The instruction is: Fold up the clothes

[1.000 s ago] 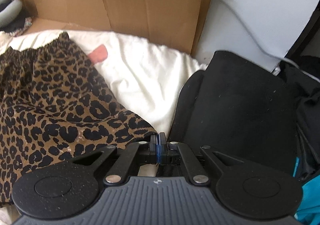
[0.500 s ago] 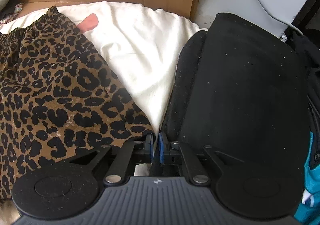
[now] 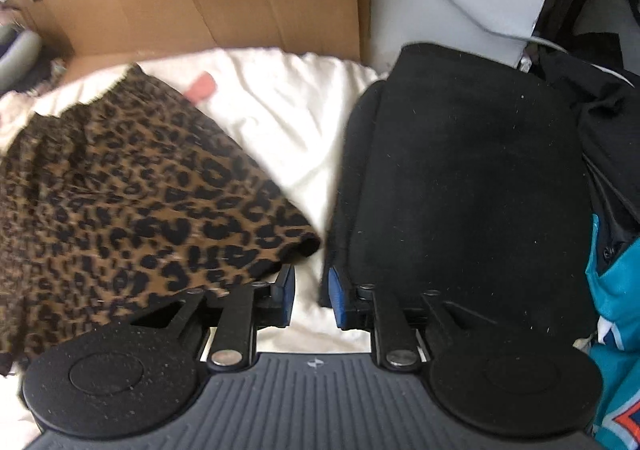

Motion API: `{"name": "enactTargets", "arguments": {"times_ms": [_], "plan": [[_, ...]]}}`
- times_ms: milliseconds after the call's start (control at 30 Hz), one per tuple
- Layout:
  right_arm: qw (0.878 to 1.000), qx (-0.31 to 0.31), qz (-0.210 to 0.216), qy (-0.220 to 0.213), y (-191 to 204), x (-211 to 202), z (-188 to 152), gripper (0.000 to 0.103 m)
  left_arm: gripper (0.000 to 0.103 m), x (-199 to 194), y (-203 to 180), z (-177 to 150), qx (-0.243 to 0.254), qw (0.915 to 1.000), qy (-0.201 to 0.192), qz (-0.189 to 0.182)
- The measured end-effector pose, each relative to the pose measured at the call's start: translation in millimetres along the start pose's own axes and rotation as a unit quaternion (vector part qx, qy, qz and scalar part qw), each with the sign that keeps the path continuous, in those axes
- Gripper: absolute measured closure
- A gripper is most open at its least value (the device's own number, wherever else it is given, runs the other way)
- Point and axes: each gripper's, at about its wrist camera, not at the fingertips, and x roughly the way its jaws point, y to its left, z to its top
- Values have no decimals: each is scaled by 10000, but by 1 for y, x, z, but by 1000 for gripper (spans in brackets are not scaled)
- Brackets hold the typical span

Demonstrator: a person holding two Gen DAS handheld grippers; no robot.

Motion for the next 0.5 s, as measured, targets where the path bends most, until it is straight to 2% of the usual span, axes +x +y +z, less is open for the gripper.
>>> {"name": "enactTargets", "arguments": {"times_ms": [33,200,300,500], "plan": [[9999,51,76,-47,2,-6,-1,72,76,-9,5,-1,-43,9999,-88,122],[9982,245,451,-300,16,-41,-5,68,76,-58,32,-6,-294,9961,-495,669],[9959,329,707,-457,29,-61,-9,65,68,-88,49,-10,-494,9920,-700,922],[9907,292,1145,-670,59,-85,-21,61,63,-119,91,-10,-952,9818,-1097,1220]]}}
